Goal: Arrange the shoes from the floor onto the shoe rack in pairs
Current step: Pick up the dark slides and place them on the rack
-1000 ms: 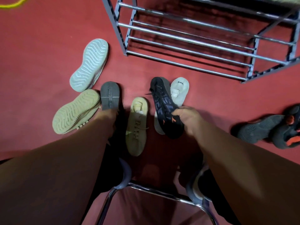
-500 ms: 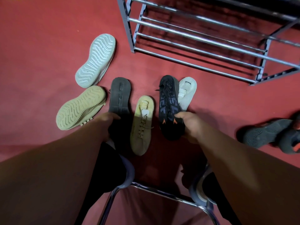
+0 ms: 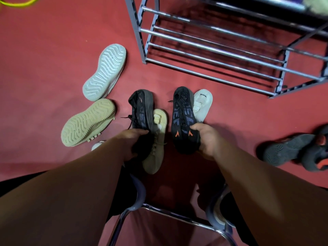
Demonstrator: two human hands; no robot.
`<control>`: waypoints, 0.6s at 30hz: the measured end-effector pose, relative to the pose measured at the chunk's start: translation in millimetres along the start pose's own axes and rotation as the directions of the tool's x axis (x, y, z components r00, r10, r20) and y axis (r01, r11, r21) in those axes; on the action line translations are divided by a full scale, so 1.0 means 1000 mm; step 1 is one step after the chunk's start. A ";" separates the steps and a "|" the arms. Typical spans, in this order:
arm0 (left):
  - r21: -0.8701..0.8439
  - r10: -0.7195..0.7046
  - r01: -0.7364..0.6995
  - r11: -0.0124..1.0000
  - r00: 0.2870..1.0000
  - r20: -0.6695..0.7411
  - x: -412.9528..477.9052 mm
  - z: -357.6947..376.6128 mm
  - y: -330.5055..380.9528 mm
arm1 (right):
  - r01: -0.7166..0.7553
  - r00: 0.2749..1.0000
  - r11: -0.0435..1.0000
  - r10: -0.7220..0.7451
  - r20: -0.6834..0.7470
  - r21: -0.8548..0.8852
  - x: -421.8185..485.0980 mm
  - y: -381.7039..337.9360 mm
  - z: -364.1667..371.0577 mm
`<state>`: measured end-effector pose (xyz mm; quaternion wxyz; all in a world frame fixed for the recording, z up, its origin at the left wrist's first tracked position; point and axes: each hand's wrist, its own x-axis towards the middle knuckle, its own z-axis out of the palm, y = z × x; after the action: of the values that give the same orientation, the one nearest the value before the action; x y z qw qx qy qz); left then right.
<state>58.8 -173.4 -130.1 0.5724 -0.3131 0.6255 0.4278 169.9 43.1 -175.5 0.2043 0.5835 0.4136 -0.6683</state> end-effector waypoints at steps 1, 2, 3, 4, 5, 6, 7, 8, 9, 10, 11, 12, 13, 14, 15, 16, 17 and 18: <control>-0.018 0.000 0.000 1.000 1.000 -0.018 0.000 0.000 -0.001 | 0.004 1.000 1.000 -0.004 0.007 -0.004 0.001 0.000 -0.001; -0.038 -0.002 0.000 0.999 0.999 -0.040 0.002 0.000 -0.002 | 0.006 1.000 1.000 -0.006 0.015 -0.005 0.002 0.001 -0.002; -0.043 -0.005 0.003 0.999 0.999 -0.054 0.002 0.000 -0.002 | 0.001 1.000 1.000 -0.001 0.018 -0.006 0.003 0.002 -0.004; -0.053 -0.003 0.000 0.999 0.998 -0.058 0.002 0.000 -0.003 | -0.003 1.000 1.000 0.003 0.019 -0.004 0.004 0.003 -0.005; -0.068 -0.004 0.000 0.998 0.998 -0.061 0.003 0.000 -0.003 | -0.007 1.000 1.000 0.007 0.020 0.001 0.005 0.004 -0.007; -0.073 -0.017 0.012 0.997 0.998 -0.060 0.005 -0.001 -0.003 | -0.011 1.000 1.000 0.010 0.026 0.017 0.005 0.005 -0.008; -0.072 -0.041 0.036 0.997 0.997 -0.065 0.006 -0.001 -0.003 | -0.017 0.999 0.999 0.016 0.038 0.040 0.004 0.006 -0.008; -0.073 -0.061 0.055 0.996 0.996 -0.071 0.006 -0.001 -0.002 | -0.025 0.999 0.998 0.022 0.043 0.063 0.003 0.007 -0.009; -0.076 -0.074 0.068 0.995 0.995 -0.071 0.006 -0.001 -0.001 | -0.032 0.999 0.997 0.029 0.042 0.074 0.003 0.008 -0.009; -0.084 -0.086 0.080 0.993 0.995 -0.058 0.007 -0.002 -0.001 | -0.035 0.999 0.996 0.032 0.037 0.077 0.004 0.008 -0.009; -0.073 -0.098 0.095 0.993 0.994 -0.037 0.008 -0.001 -0.002 | -0.036 0.999 0.996 0.034 0.033 0.079 0.004 0.008 -0.009; -0.060 -0.116 0.114 0.992 0.993 -0.022 0.008 0.000 -0.002 | -0.040 0.999 0.996 0.037 0.033 0.080 0.005 0.008 -0.008; -0.043 -0.129 0.129 0.991 0.992 -0.007 0.009 0.001 -0.003 | -0.047 0.999 0.996 0.045 0.031 0.074 0.004 0.008 -0.008; -0.026 -0.141 0.141 0.990 0.990 0.010 0.012 0.002 -0.005 | -0.056 0.998 0.997 0.054 0.025 0.059 0.003 0.008 -0.007; -0.016 -0.154 0.155 0.988 0.987 0.034 0.014 0.003 -0.008 | -0.061 0.998 0.997 0.060 0.020 0.043 0.002 0.008 -0.008; -0.014 -0.167 0.168 0.986 0.985 0.051 0.018 0.005 -0.010 | -0.066 0.998 0.997 0.066 0.014 0.027 0.001 0.007 -0.007; -0.012 -0.168 0.169 0.986 0.985 0.048 0.022 0.005 -0.012 | -0.070 0.997 0.997 0.070 0.010 0.014 -0.001 0.007 -0.008; -0.008 -0.157 0.157 0.987 0.987 0.030 0.026 0.005 -0.014 | -0.072 0.997 0.997 0.072 0.004 -0.001 -0.002 0.006 -0.008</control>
<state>69.6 -172.6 -157.7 0.6119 -0.3581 0.5883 0.3890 179.8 45.7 -175.8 0.2295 0.5966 0.3921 -0.6615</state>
